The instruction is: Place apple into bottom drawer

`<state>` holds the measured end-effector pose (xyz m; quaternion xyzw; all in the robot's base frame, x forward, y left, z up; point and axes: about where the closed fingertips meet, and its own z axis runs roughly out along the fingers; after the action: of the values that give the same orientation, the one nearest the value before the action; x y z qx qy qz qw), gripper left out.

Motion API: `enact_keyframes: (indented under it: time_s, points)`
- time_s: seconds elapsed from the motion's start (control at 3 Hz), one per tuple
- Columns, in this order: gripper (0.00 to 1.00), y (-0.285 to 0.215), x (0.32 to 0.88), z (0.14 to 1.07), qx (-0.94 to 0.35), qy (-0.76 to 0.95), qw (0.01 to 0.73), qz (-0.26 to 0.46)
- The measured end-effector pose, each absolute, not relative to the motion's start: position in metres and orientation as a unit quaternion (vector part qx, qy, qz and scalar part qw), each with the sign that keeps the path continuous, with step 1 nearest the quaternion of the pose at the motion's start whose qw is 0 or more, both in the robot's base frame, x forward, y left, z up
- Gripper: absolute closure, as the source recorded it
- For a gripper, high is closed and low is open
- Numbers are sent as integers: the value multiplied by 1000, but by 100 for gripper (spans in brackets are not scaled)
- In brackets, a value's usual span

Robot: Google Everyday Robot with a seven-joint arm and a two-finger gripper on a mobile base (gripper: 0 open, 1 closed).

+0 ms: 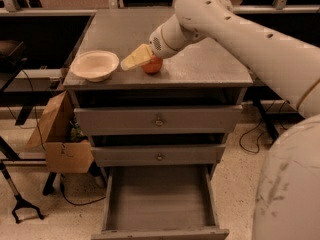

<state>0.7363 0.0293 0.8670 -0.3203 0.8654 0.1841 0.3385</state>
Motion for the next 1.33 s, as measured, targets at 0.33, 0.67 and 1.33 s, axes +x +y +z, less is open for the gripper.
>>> enact_keyframes:
  time_s: [0.33, 0.67, 1.33]
  points:
    - [15, 32, 748, 853, -303, 877, 340, 153]
    - [39, 32, 754, 840, -294, 886, 335, 127]
    - [85, -3, 747, 870, -288, 880, 365, 98]
